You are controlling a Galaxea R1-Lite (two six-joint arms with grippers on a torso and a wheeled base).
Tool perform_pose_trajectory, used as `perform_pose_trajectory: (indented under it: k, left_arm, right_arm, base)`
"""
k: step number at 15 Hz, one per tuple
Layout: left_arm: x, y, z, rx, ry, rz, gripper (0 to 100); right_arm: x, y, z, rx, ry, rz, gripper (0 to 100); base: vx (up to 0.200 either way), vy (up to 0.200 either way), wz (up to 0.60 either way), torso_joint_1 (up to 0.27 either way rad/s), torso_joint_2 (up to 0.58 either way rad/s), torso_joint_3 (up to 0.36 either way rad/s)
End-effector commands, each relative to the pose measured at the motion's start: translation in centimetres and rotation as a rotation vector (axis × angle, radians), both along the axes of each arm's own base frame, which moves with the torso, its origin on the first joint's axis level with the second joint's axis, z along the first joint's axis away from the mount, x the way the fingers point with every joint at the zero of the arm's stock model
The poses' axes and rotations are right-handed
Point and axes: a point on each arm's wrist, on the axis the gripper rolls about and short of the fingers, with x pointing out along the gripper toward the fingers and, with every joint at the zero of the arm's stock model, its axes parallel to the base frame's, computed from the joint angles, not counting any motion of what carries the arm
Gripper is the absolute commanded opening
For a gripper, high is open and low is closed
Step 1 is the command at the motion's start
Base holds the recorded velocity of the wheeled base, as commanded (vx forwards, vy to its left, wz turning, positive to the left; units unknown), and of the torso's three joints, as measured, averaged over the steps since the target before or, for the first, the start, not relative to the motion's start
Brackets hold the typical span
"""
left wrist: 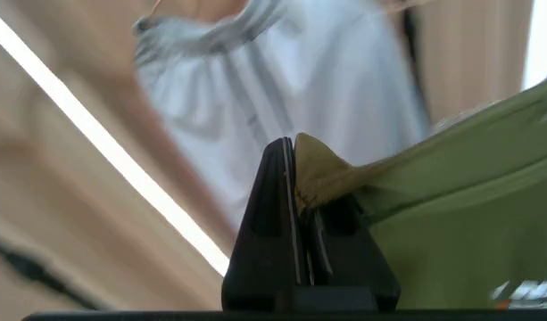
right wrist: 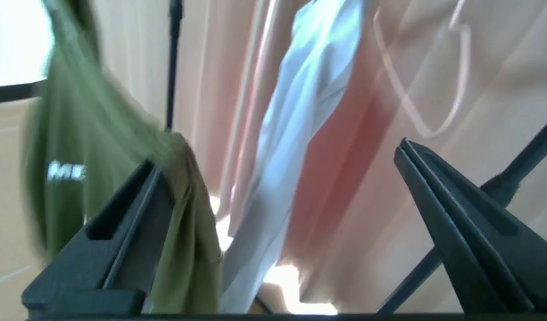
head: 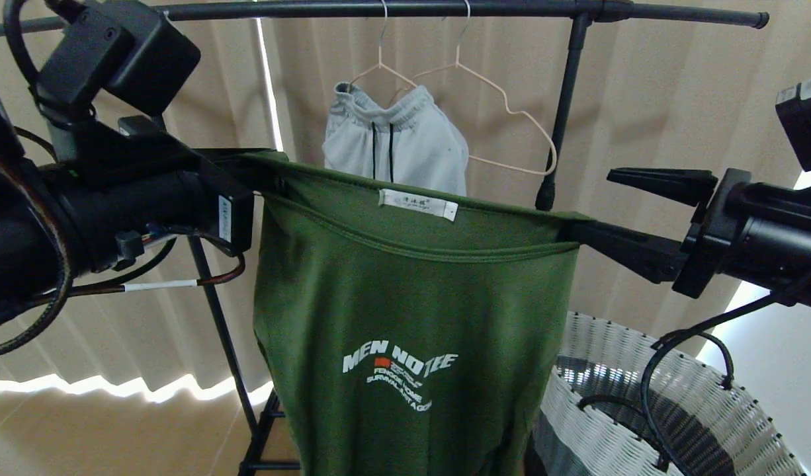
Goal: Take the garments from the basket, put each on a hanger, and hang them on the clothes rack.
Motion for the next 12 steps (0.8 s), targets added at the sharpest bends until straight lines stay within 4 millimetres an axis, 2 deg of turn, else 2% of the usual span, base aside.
perform_pose_trajectory:
  k: [1,5,8,11,12]
  left_arm:
    - [0.3,0.5,-0.5,0.013,0.011,0.028,0]
    - [0.6,1.0,-1.7,0.064,0.034,0.072,0]
    - [0.4,1.8,-2.3,0.07,0.05,0.1,0]
    - [-1.9,4.9,-3.0,0.04,0.056,0.189,0]
    - [-4.1,7.0,-3.9,-0.02,0.067,0.26,0]
  right_arm:
    - [-1.2,-0.2,0.1,0.005,-0.012,0.012,100]
    - [-2.9,-0.7,-1.2,-0.006,0.014,0.035,100]
    - [-3.4,-1.2,-1.8,-0.018,0.021,0.008,100]
    - [-4.2,-2.7,-3.5,-0.042,0.056,-0.154,100]
    - [-5.6,-3.6,-5.0,-0.061,0.083,-0.261,100]
  base:
    - [0.0,0.0,0.0,0.0,0.0,0.0]
    - [0.0,0.0,0.0,0.0,0.0,0.0]
    - [0.0,0.0,0.0,0.0,0.0,0.0]
    - [0.0,0.0,0.0,0.0,0.0,0.0]
    - [0.0,0.0,0.0,0.0,0.0,0.0]
